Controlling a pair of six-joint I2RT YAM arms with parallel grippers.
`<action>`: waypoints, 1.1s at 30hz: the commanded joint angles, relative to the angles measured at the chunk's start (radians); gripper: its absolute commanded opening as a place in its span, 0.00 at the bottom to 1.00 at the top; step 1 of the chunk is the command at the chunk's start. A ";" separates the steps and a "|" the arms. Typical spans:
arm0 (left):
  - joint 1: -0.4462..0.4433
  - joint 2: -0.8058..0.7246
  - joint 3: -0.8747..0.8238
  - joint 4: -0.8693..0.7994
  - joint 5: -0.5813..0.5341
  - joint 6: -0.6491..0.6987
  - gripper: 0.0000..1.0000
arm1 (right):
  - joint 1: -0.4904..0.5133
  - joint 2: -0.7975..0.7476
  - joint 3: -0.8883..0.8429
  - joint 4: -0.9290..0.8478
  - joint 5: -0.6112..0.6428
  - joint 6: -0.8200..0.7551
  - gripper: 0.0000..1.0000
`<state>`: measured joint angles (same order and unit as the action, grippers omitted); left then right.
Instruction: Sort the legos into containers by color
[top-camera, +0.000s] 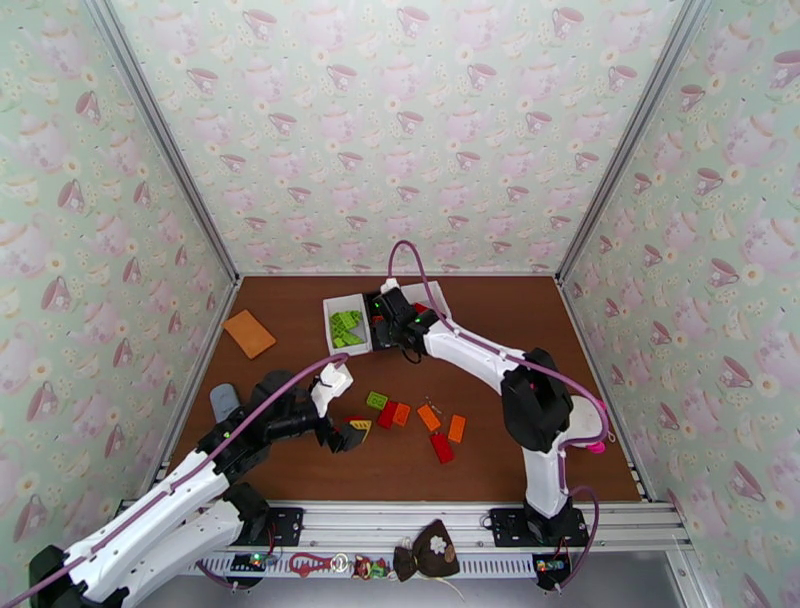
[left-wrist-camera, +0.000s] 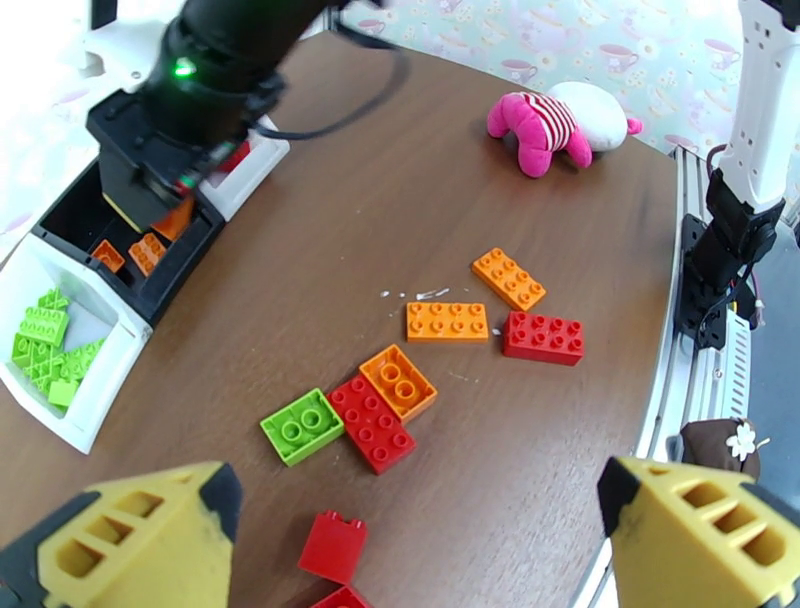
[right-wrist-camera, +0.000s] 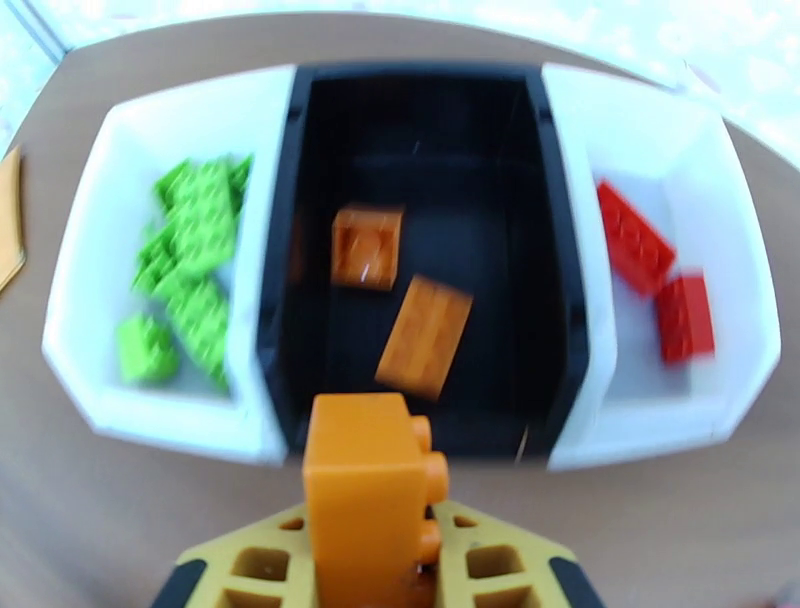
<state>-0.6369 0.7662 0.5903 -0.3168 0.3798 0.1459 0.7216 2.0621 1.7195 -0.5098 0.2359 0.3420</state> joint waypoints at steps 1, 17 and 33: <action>-0.006 0.000 0.000 0.012 -0.033 -0.024 1.00 | -0.014 0.076 0.112 0.034 -0.012 -0.080 0.24; -0.006 0.005 0.001 0.018 -0.150 -0.082 1.00 | -0.045 0.132 0.223 0.093 -0.035 -0.099 0.60; -0.188 0.249 0.067 -0.035 -0.609 -0.319 1.00 | -0.022 -0.470 -0.476 0.266 -0.094 -0.101 0.88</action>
<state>-0.8181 0.9726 0.6041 -0.3252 -0.1505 -0.1268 0.6918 1.6508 1.3148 -0.2718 0.1577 0.2493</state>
